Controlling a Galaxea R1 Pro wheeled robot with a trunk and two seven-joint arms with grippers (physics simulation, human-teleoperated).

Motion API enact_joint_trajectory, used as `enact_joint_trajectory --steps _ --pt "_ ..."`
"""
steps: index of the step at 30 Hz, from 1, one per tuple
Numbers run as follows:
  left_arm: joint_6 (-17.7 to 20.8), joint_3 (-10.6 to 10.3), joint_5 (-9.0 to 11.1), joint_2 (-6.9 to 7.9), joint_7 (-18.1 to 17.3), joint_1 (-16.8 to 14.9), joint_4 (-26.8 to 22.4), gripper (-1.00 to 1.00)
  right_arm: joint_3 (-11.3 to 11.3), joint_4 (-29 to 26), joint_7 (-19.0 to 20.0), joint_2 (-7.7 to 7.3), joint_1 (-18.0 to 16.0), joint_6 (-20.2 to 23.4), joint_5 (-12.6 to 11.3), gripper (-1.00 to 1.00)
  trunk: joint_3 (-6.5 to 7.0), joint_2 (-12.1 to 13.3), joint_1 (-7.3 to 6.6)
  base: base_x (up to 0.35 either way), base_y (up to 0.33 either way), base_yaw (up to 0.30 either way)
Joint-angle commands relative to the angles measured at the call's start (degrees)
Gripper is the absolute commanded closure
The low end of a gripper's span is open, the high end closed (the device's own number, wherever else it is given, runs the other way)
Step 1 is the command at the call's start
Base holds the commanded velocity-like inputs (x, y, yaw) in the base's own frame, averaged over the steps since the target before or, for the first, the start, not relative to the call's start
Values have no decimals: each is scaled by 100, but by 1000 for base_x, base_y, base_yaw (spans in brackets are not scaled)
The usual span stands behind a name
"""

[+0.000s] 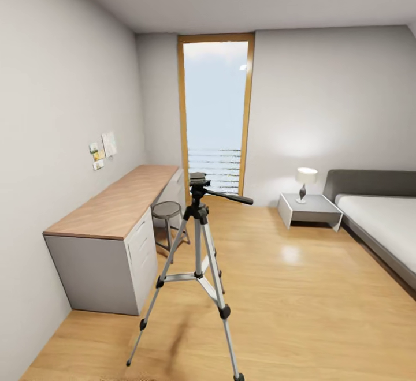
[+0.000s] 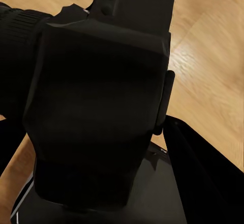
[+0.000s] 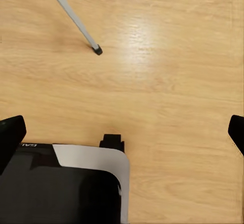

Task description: Attach the digital camera to the camera tripod in the bedroom.

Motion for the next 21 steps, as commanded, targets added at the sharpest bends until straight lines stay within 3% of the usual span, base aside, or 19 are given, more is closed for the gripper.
enact_joint_trajectory --steps 1,6,21 --pt "4 37 -21 -1 14 -7 1 100 -18 8 16 -2 -7 4 47 -100 -10 -9 2 4 2 216" --pt "18 37 -21 -1 3 -6 1 100 -18 8 9 -8 -7 -15 90 -100 -10 -9 2 1 1 188" --pt "15 37 -22 -9 -8 -7 1 100 -26 8 7 -8 -7 -19 93 -100 -10 -9 2 0 0 12"
